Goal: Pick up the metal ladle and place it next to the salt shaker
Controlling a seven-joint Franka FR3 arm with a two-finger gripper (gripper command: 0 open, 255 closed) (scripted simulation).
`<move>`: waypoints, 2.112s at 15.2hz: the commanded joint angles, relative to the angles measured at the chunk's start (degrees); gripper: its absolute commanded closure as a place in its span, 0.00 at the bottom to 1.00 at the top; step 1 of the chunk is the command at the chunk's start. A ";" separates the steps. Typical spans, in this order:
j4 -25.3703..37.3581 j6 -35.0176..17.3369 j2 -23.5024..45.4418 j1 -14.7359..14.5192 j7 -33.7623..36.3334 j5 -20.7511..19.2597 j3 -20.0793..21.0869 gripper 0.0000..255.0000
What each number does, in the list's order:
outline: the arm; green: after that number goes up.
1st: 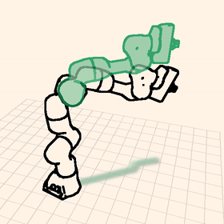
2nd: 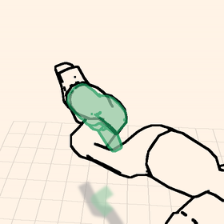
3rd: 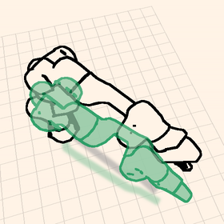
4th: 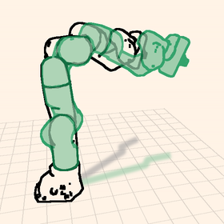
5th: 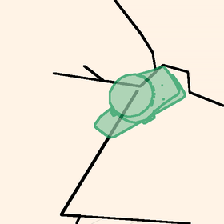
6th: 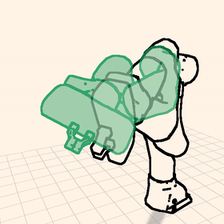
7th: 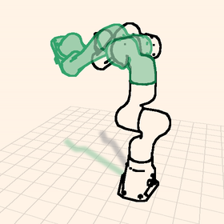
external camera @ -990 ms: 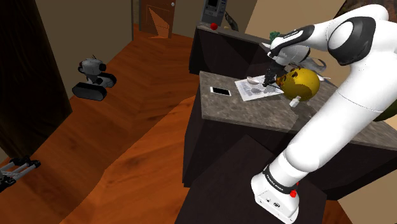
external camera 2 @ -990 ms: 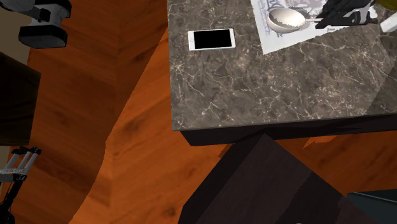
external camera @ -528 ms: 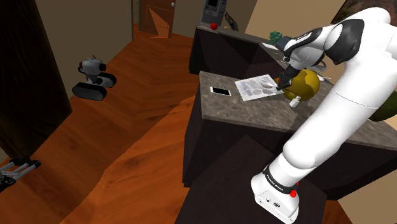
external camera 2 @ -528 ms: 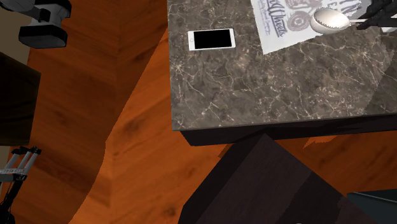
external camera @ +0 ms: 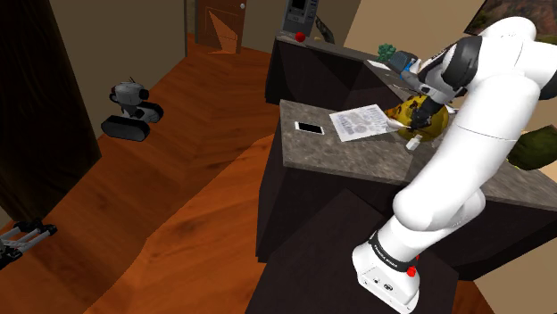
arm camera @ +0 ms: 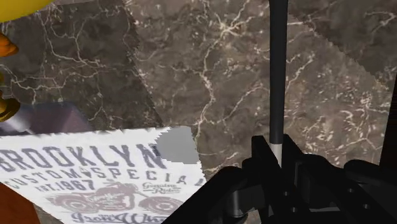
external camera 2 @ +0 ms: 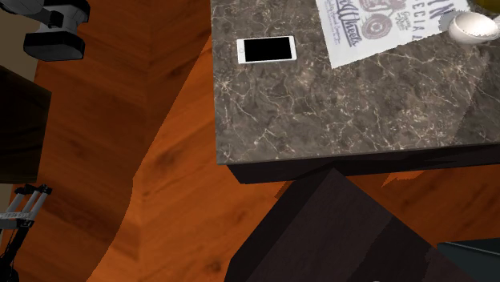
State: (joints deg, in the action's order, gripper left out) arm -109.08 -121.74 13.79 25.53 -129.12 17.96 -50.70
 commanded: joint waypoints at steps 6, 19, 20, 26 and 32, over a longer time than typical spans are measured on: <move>9.72 5.25 8.84 11.84 -11.46 7.30 0.88 1.00; 31.18 14.19 24.98 32.68 -22.33 16.25 5.56 1.00; 30.69 13.58 25.17 32.63 -22.52 16.44 5.68 1.00; 28.13 10.10 26.55 32.49 -23.68 17.68 6.51 1.00; 26.20 6.86 28.27 32.66 -24.85 19.11 7.54 1.00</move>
State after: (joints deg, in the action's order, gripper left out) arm -82.21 -114.19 41.99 58.38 -153.78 36.88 -43.27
